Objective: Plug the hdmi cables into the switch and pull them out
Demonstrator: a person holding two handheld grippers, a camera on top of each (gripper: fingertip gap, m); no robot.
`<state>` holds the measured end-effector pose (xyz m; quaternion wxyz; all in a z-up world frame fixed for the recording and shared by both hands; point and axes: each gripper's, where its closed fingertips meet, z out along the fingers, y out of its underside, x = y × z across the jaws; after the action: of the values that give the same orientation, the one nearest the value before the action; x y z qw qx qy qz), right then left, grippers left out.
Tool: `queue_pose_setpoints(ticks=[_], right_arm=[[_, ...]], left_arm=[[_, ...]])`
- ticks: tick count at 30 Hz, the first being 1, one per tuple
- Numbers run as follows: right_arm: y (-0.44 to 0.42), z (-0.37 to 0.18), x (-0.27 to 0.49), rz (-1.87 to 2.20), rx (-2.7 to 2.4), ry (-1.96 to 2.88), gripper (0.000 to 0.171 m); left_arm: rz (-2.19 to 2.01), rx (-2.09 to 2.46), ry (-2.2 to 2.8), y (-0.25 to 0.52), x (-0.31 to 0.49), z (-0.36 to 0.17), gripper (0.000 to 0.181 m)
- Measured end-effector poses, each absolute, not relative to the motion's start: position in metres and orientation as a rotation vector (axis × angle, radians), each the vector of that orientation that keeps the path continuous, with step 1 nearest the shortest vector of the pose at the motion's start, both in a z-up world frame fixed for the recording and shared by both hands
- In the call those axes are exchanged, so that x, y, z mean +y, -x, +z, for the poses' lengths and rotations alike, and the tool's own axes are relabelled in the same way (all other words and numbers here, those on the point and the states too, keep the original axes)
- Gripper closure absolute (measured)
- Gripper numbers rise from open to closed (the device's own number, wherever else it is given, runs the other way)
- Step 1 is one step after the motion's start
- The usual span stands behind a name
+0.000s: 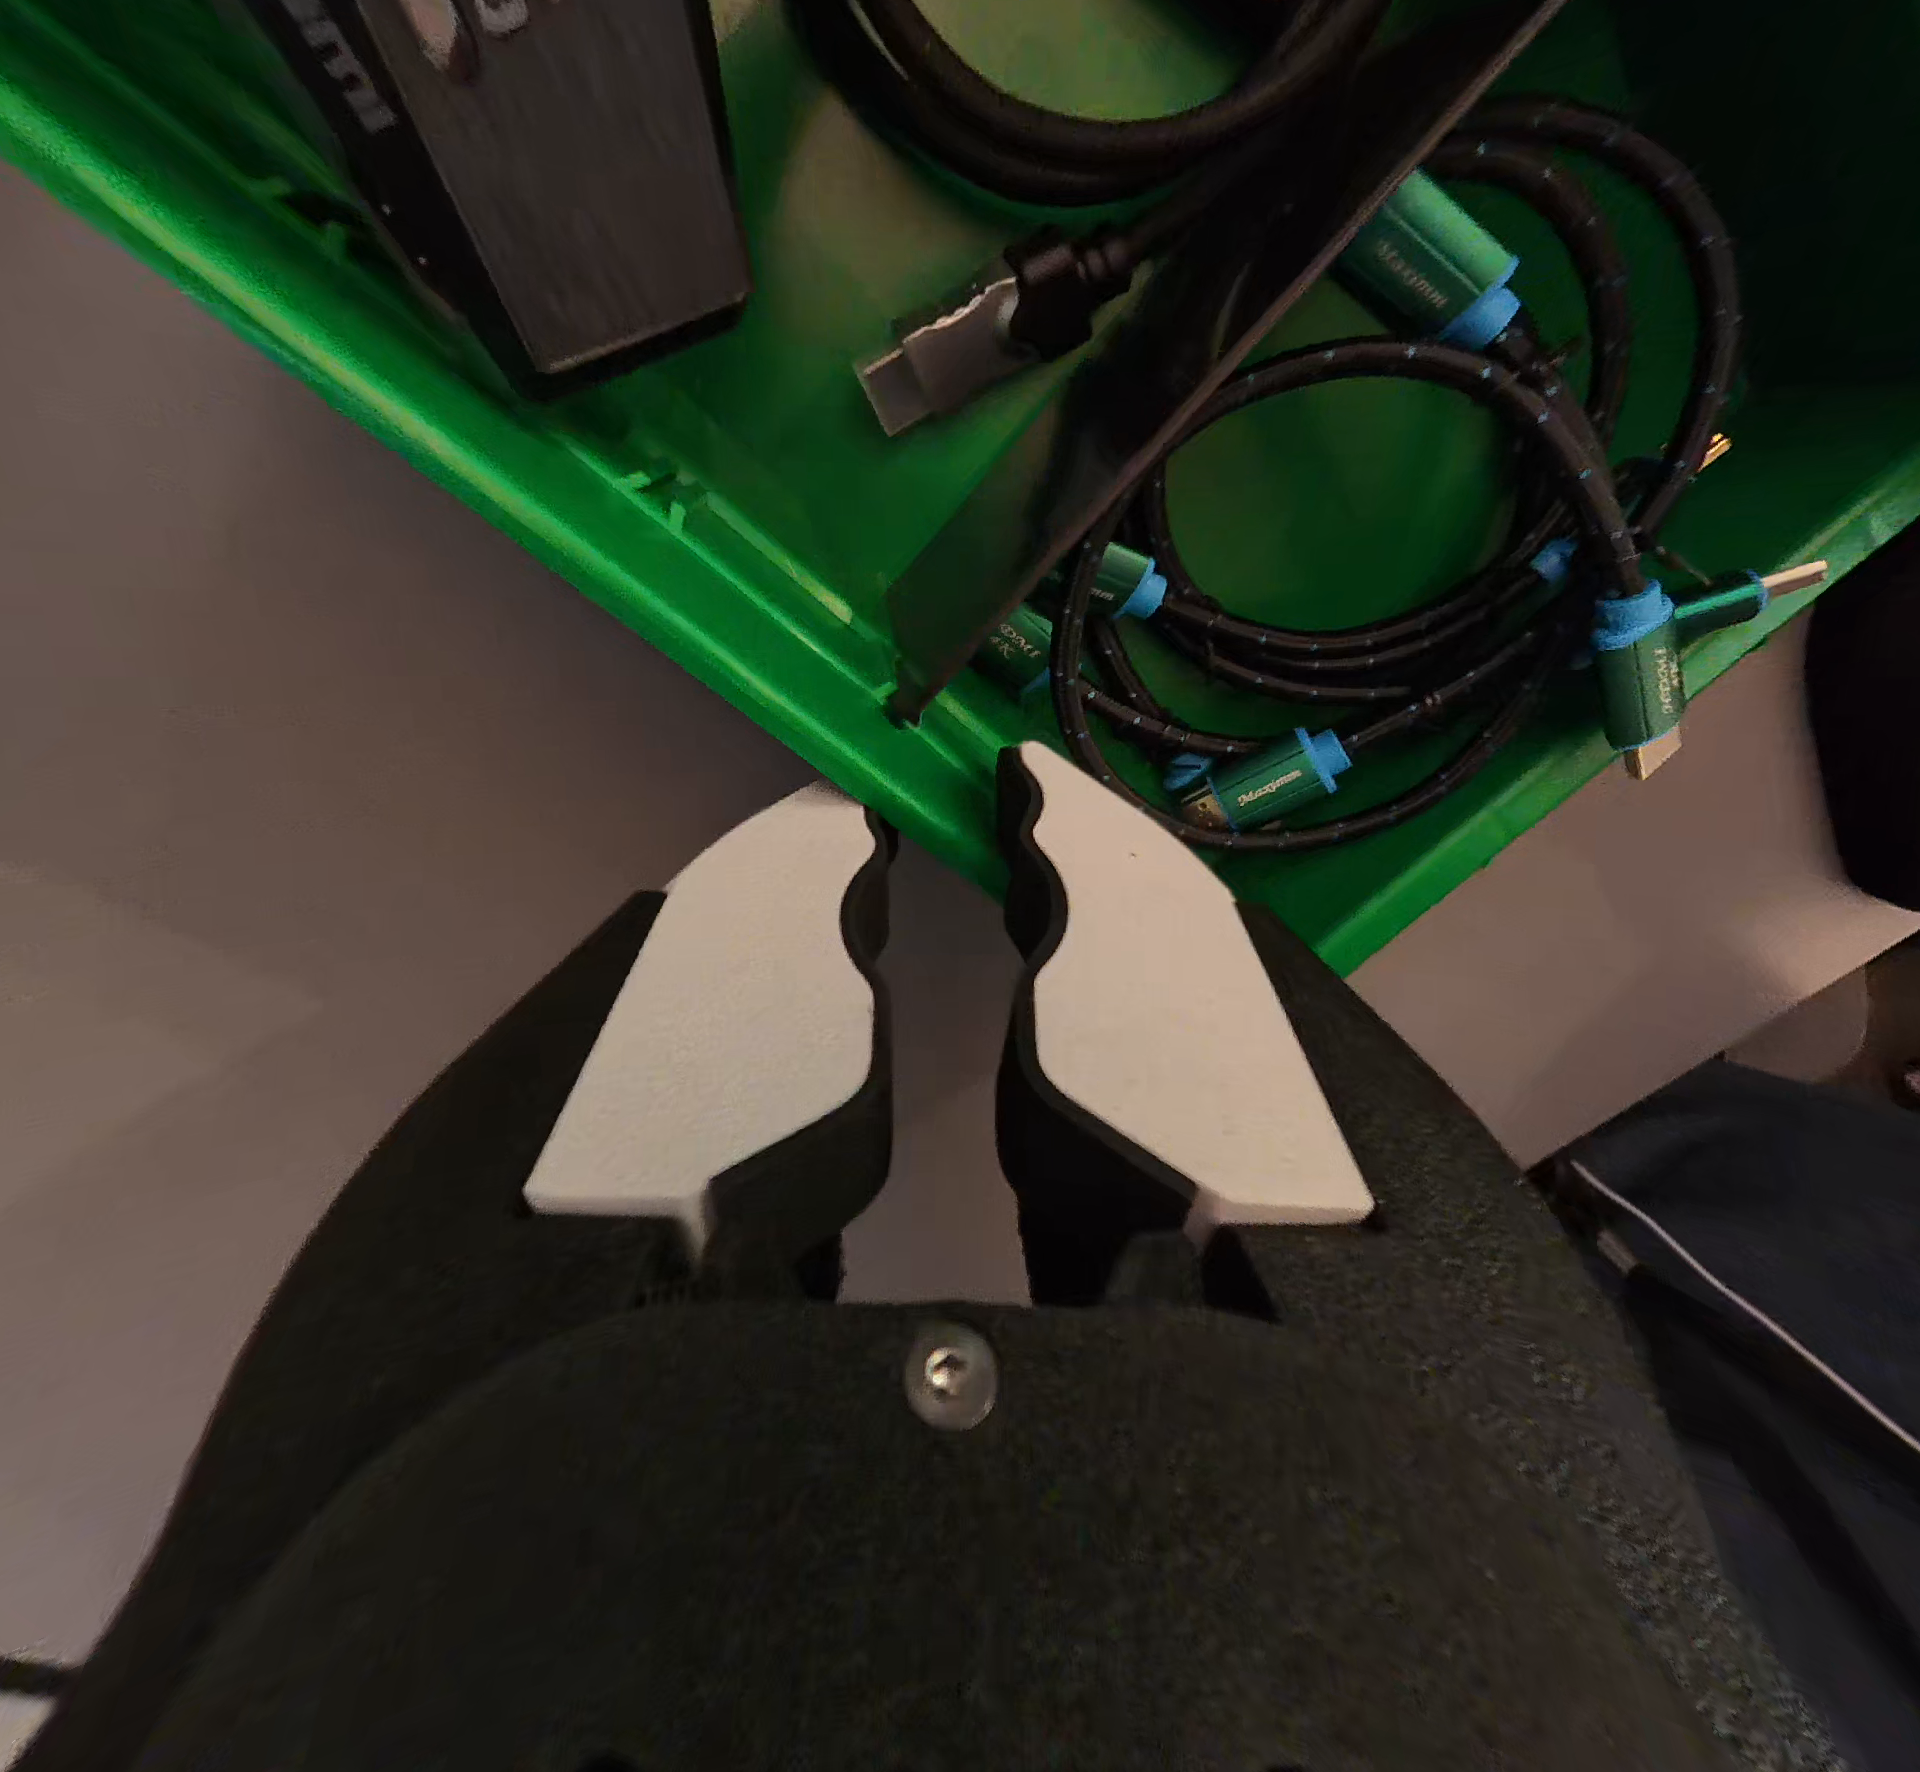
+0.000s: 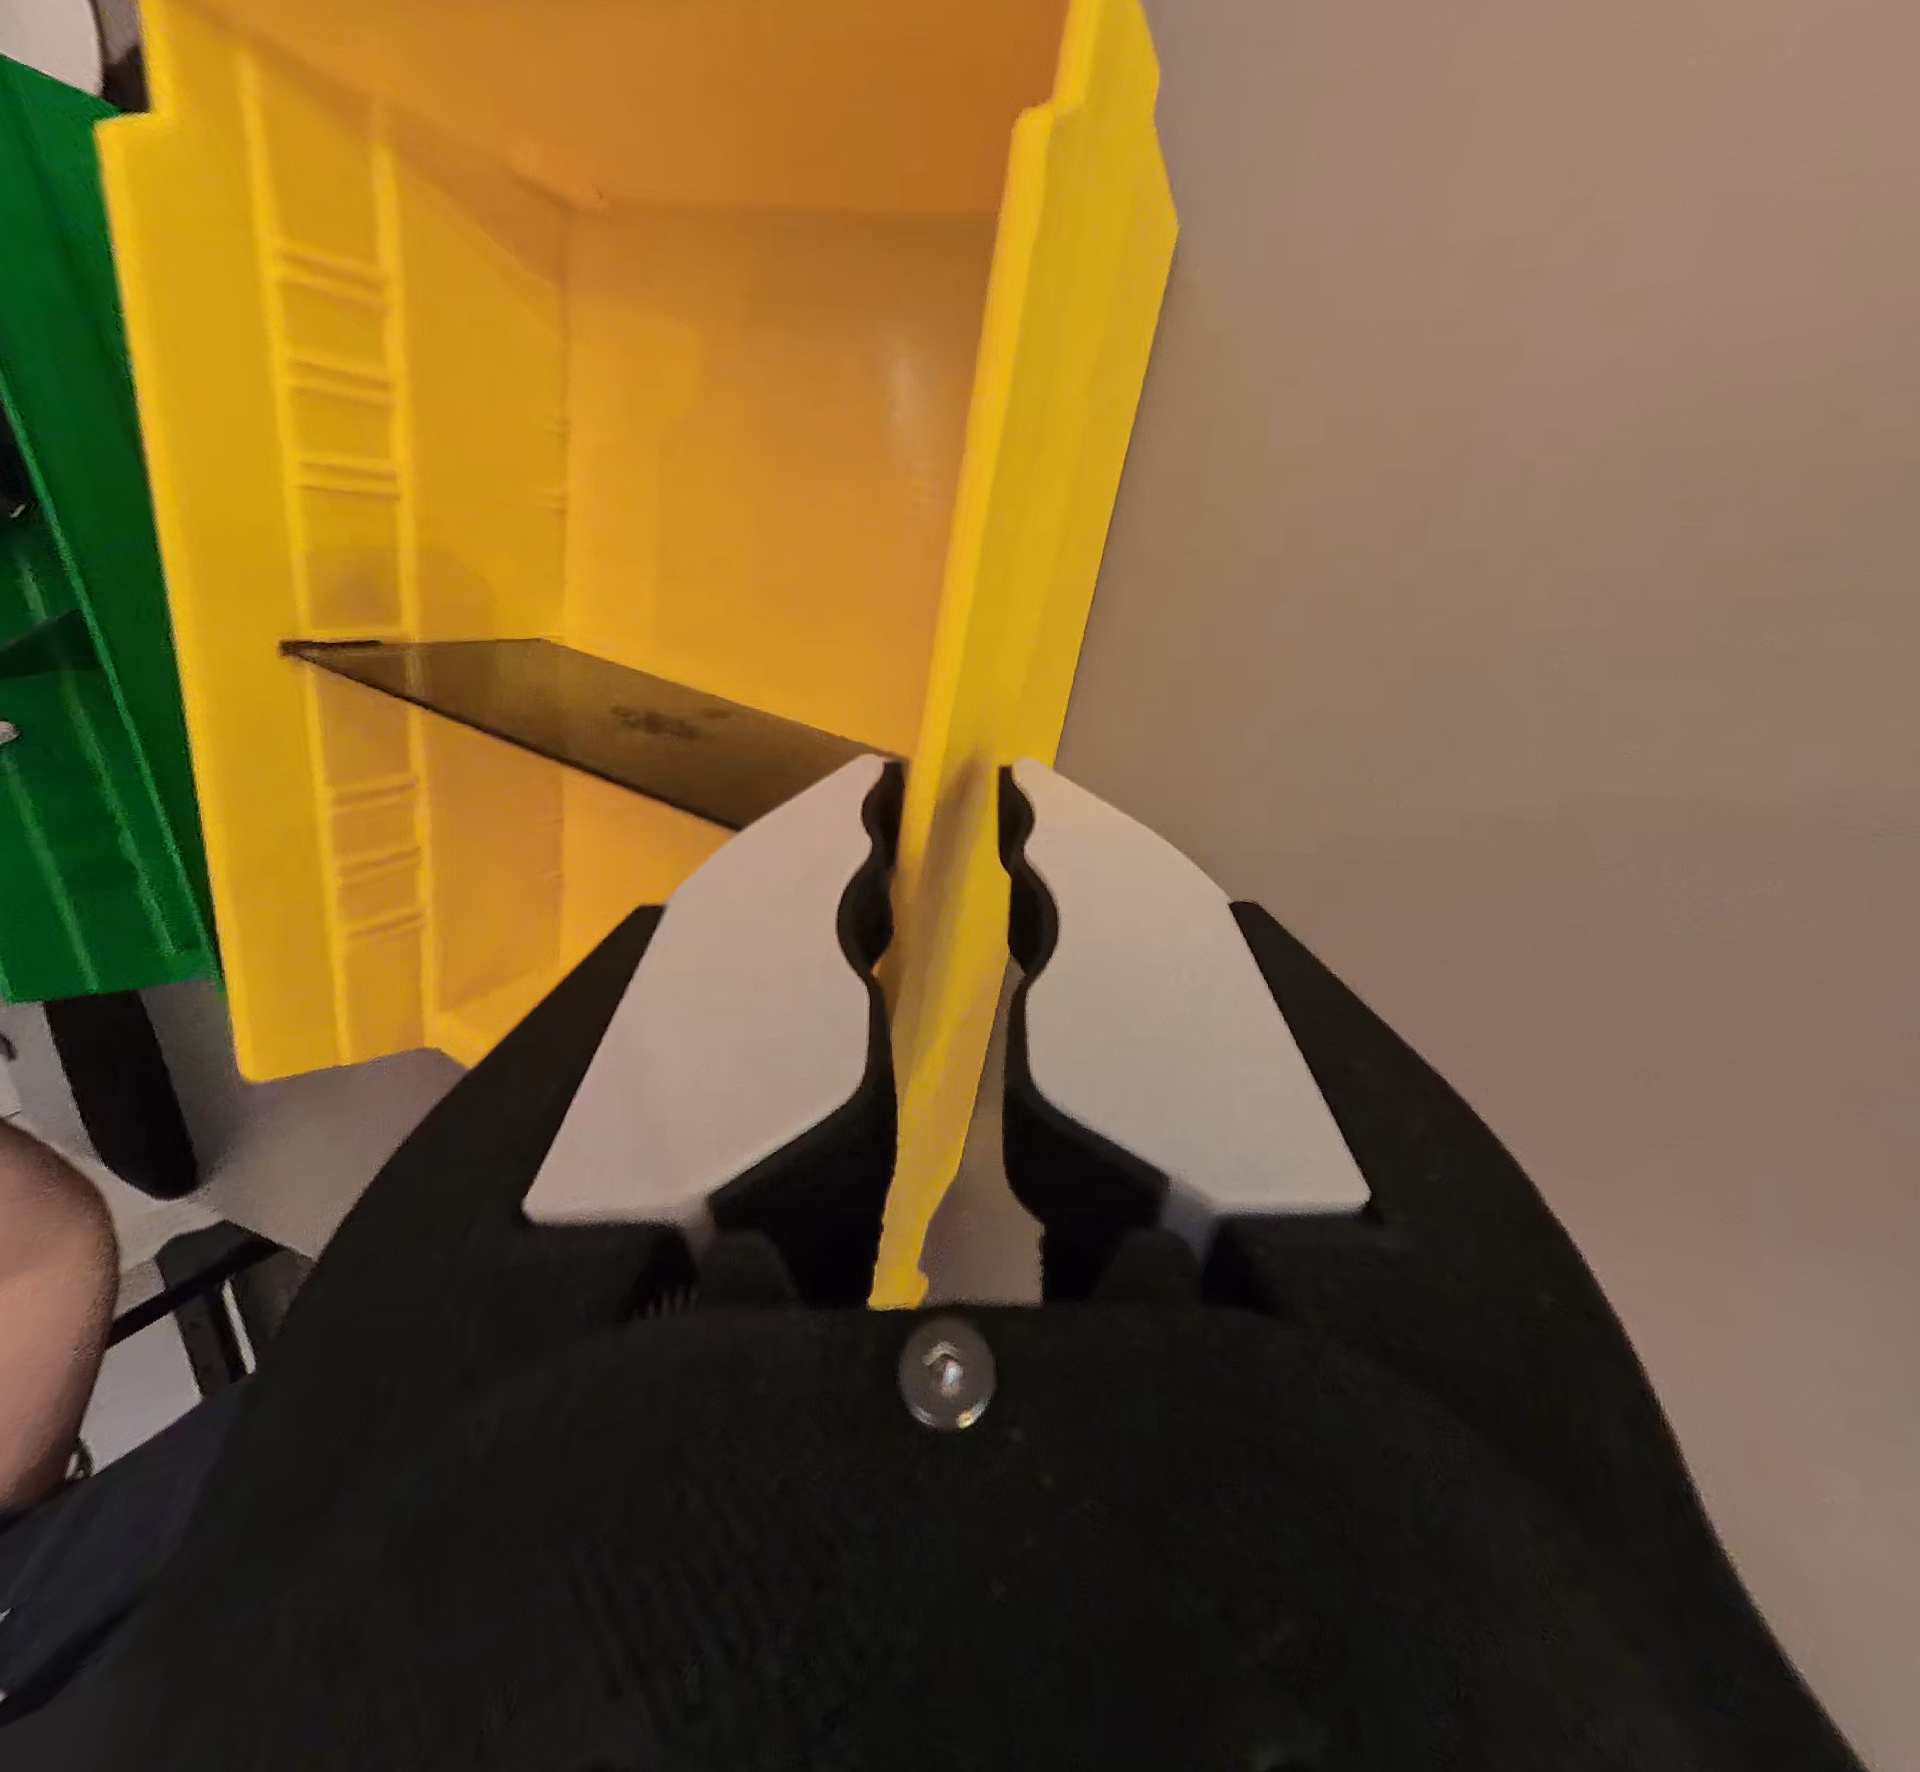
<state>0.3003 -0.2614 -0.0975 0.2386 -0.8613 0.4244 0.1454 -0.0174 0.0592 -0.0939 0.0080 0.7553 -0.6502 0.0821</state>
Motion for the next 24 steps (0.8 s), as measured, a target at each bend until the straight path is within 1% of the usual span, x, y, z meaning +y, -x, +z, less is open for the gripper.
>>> queue_pose_setpoints(ticks=[1,7,9,11,13,14,15,16,21,22,24], right_arm=[[-0.301,-0.094,-0.265,0.395,1.156,2.336,0.152],[-0.309,-0.094,-0.259,0.384,1.136,2.304,0.154],[-0.315,-0.1,-0.253,0.352,1.165,2.312,0.156],[-0.313,-0.11,-0.249,0.367,1.209,2.352,0.152],[-0.309,-0.118,-0.25,0.347,1.23,2.429,0.152],[-0.304,-0.123,-0.25,0.352,1.221,2.478,0.15],[-0.3,-0.125,-0.247,0.386,1.213,2.491,0.143],[-0.3,-0.126,-0.245,0.402,1.231,2.486,0.142],[-0.292,-0.126,-0.226,0.525,1.252,2.442,0.15],[-0.29,-0.126,-0.221,0.552,1.262,2.428,0.149],[-0.292,-0.126,-0.213,0.52,1.259,2.439,0.152]], left_arm=[[0.222,-2.031,-2.358,0.018,0.062,-0.094,0.164],[0.079,-1.95,-2.43,0.019,0.095,-0.095,0.167],[0.085,-1.902,-2.478,0.022,0.111,-0.095,0.171],[0.125,-1.849,-2.522,0.028,0.124,-0.095,0.174],[0.173,-1.792,-2.559,0.037,0.138,-0.094,0.176],[0.193,-1.774,-2.575,0.042,0.145,-0.094,0.177],[0.212,-1.762,-2.592,0.048,0.152,-0.094,0.177],[0.226,-1.747,-2.612,0.055,0.16,-0.094,0.178],[0.291,-1.597,-2.772,0.102,0.209,-0.093,0.178],[0.294,-1.56,-2.806,0.114,0.22,-0.093,0.178],[0.281,-1.496,-2.87,0.142,0.241,-0.092,0.178]])
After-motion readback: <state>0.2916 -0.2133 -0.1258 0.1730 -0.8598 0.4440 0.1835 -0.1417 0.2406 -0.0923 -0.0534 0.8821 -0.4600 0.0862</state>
